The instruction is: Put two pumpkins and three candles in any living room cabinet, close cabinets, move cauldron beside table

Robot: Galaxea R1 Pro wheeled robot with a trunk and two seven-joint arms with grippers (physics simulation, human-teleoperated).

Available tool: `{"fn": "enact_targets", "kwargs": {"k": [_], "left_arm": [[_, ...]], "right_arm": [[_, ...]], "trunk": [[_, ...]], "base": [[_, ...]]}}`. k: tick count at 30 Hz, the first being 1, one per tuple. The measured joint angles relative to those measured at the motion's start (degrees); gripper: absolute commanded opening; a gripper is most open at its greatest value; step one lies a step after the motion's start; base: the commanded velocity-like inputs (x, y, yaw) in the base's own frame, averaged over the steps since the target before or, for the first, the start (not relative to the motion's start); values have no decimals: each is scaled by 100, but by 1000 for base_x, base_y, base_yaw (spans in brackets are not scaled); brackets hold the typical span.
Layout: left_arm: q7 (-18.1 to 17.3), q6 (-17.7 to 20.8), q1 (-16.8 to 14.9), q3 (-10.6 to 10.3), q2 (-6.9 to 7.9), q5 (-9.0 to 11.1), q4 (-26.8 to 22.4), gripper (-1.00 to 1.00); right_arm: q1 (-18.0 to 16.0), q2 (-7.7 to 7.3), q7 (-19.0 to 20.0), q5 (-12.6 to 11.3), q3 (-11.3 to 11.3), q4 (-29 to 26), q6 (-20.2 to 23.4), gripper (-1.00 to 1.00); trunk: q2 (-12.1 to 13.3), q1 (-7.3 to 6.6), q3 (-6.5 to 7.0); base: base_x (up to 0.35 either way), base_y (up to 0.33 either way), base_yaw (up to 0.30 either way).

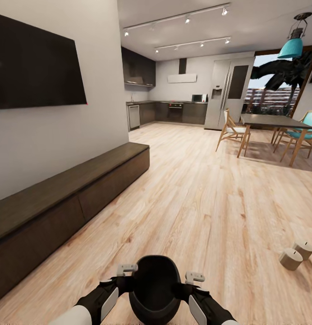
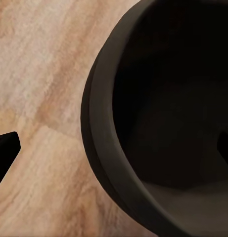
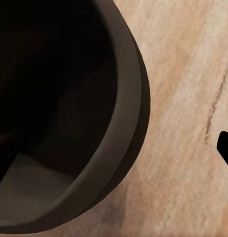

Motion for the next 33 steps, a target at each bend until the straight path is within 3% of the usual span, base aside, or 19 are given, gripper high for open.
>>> {"fn": "enact_targets", "kwargs": {"k": [7,33], "left_arm": [[8,-20,-1,-5,-1,-2,0,100],[0,-27,3,-15,-1,-4,0,100]], "right_arm": [[0,8,0,0,0,-7,3,100],[0,9,0,1,0,0,4,100]], "trunk": [[-281,154,-126],[-282,153,-126]], "base": [[0,0,0],[62,16,0]]}}
